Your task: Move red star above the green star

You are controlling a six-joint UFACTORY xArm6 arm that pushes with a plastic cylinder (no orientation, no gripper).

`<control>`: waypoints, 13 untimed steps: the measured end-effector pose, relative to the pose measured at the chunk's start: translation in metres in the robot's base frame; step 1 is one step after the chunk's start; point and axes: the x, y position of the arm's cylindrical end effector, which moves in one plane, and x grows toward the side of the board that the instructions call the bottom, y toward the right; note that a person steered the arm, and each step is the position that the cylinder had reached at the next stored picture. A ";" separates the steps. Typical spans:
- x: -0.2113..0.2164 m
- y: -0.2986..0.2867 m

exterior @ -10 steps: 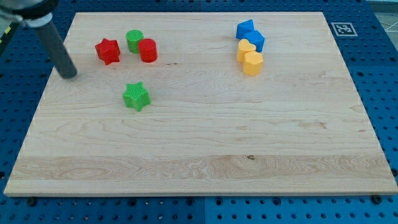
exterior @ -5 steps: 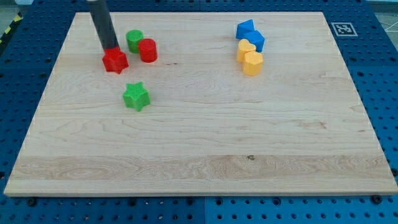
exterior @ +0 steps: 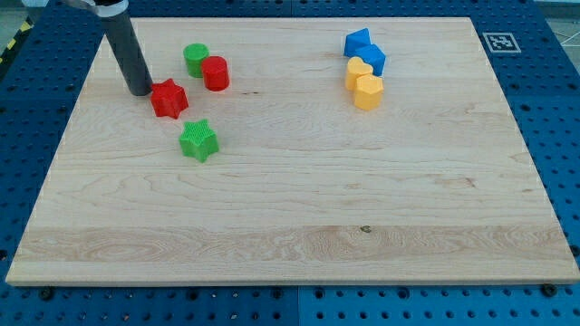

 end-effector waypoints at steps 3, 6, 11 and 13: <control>-0.009 0.018; -0.013 -0.030; 0.035 0.074; 0.024 0.080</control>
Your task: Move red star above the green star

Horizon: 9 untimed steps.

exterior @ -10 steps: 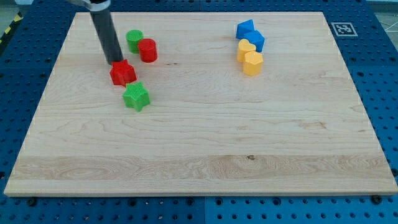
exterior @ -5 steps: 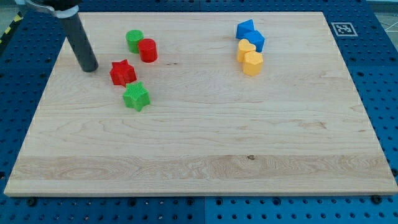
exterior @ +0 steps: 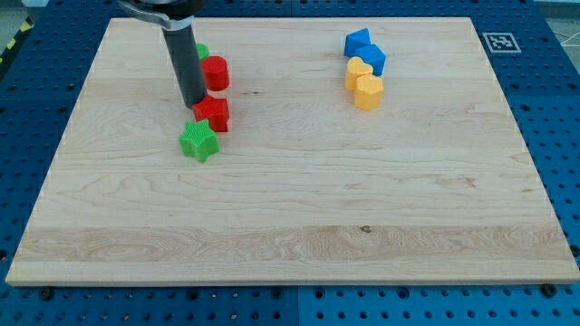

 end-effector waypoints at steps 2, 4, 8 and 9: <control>-0.003 0.053; -0.001 0.090; 0.003 0.010; 0.003 -0.003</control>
